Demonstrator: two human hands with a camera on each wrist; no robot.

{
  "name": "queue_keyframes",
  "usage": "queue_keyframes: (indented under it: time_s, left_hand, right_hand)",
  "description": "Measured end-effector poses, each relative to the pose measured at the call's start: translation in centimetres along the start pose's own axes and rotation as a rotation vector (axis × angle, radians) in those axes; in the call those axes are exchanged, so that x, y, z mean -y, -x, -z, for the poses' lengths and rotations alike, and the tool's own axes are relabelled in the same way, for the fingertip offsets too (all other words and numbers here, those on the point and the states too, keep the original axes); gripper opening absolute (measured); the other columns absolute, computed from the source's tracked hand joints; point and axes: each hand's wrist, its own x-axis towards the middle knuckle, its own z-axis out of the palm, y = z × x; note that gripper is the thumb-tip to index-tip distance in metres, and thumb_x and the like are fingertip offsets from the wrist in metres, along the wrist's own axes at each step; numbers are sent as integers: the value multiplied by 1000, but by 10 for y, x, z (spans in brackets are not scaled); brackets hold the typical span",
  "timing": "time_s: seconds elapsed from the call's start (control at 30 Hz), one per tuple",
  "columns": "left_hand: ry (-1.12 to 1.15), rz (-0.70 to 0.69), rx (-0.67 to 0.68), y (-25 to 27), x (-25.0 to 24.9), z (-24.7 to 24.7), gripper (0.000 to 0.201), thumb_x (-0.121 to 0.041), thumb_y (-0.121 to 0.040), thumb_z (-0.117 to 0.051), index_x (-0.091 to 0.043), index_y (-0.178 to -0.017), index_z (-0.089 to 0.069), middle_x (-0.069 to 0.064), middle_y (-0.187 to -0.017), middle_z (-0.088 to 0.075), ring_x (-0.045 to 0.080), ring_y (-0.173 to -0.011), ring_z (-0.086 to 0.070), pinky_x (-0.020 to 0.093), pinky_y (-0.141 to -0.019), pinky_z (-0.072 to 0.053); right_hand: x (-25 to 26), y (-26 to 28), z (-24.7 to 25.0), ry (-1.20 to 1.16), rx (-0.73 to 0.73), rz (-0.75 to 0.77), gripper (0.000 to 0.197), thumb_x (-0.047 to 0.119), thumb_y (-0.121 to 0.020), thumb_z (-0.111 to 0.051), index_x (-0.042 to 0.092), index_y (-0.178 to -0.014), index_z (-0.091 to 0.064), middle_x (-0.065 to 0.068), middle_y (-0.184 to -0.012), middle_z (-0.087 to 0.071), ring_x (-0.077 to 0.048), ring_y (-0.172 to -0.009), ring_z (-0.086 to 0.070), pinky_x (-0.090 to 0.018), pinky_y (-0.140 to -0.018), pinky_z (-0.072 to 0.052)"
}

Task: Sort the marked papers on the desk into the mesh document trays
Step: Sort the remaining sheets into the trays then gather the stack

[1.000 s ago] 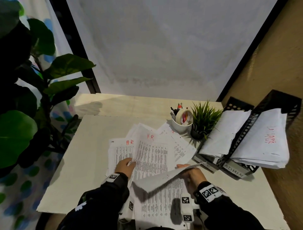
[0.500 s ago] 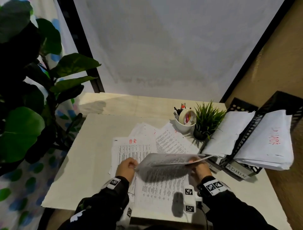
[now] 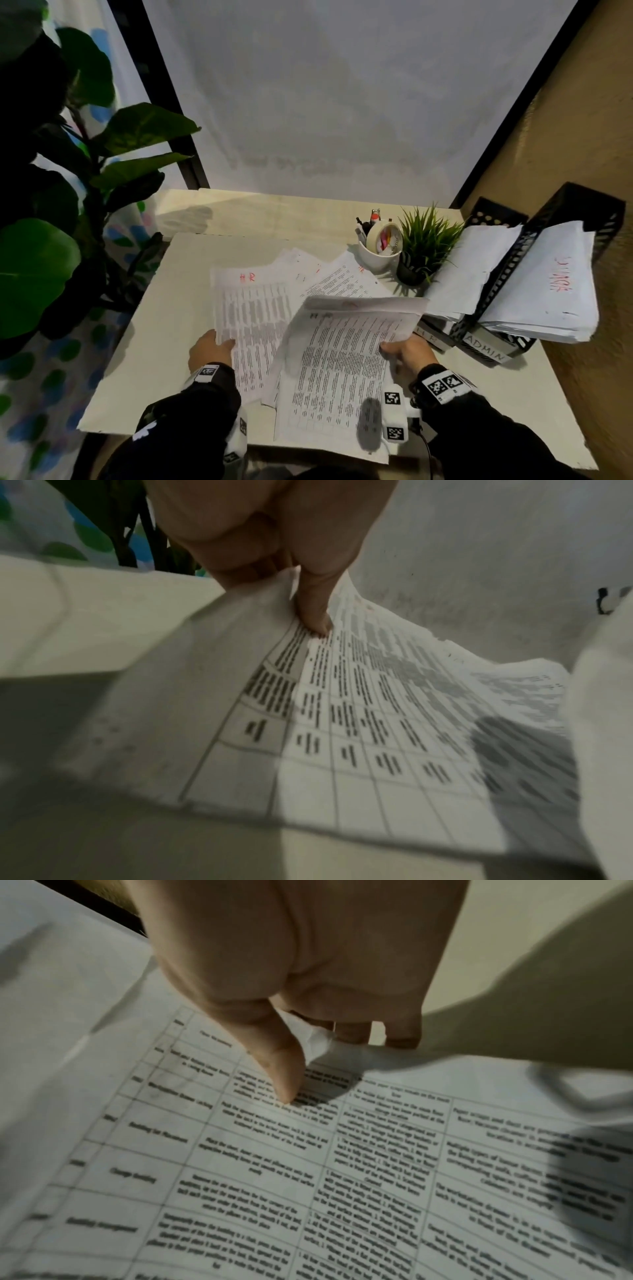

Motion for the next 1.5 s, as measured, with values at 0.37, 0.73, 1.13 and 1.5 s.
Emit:
queue_keyframes:
  time_s: [0.37,0.73,1.13,1.5]
  left_hand:
    - [394,-260,2,17,-38,18,17,-12,-92,-50,-3,-99,-63,17,-91,-65,28,-85,-58,29,-75,-43]
    - [348,-183,477,52,-97,-10,39,20,-80,-31,-7,-65,-56,-4,-30,-50,18,-38,-50,14,-37,-34]
    - [-259,-302,293,2,-81,-52,67,-34,-77,-67,-10,-134,-40,14,-135,-42,34,-126,-41,42,-102,-38]
    - [381,-219,444,30,-76,-28,31,10,-86,-53,-7,-111,-59,5,-94,-66,-4,-58,-65,5,-51,-47]
  right_hand:
    - [6,-6,-6,-86,-22,-92,20,-13,-82,-50,-5,-95,-63,-10,-70,-64,-26,-68,-56,-28,-58,-47]
    - [24,3,-1,-231,28,-14,16,-12,-69,-50,-1,-73,-59,-13,-60,-63,-30,-60,-58,-39,-70,-52]
    - [-4,7,16,2,-172,-24,40,-21,-85,-35,9,-62,-48,4,-31,-51,-10,-46,-50,-15,-37,-41]
    - [-15,9,14,-179,-69,-121,14,2,-56,-58,-1,-69,-54,-8,-61,-60,-28,-67,-54,-33,-79,-37]
